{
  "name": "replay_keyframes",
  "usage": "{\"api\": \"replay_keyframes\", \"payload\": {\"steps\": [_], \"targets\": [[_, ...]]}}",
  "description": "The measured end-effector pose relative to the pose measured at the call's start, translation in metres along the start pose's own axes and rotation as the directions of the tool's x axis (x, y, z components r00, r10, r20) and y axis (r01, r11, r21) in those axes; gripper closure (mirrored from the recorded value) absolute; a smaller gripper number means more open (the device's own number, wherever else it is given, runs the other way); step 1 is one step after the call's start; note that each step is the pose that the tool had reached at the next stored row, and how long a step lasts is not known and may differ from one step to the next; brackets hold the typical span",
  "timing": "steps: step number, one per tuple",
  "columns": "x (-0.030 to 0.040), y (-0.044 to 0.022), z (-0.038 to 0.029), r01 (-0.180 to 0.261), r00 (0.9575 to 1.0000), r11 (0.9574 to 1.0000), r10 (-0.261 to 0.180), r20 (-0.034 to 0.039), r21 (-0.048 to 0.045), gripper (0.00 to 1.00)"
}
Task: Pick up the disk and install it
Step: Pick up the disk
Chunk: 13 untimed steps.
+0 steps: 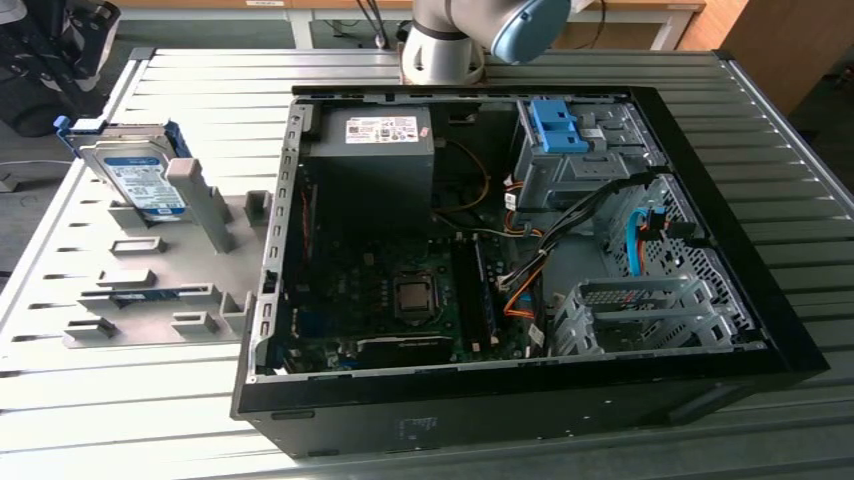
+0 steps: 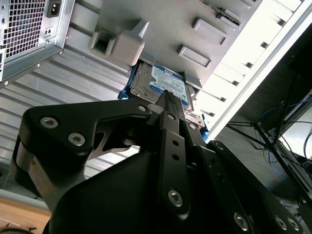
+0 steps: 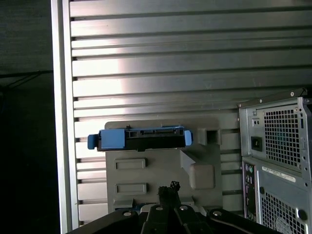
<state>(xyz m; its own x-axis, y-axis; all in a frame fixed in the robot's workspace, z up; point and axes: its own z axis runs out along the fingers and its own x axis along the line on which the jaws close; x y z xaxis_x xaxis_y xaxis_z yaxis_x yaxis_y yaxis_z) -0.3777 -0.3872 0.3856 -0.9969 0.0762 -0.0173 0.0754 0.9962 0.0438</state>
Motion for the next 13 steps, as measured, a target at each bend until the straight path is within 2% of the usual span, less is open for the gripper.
{"api": "replay_keyframes", "payload": {"steps": [13], "targets": [[0.0001, 0.0017, 0.0, 0.0, 1.0, 1.0, 0.0, 0.0, 0.0, 0.89]]}}
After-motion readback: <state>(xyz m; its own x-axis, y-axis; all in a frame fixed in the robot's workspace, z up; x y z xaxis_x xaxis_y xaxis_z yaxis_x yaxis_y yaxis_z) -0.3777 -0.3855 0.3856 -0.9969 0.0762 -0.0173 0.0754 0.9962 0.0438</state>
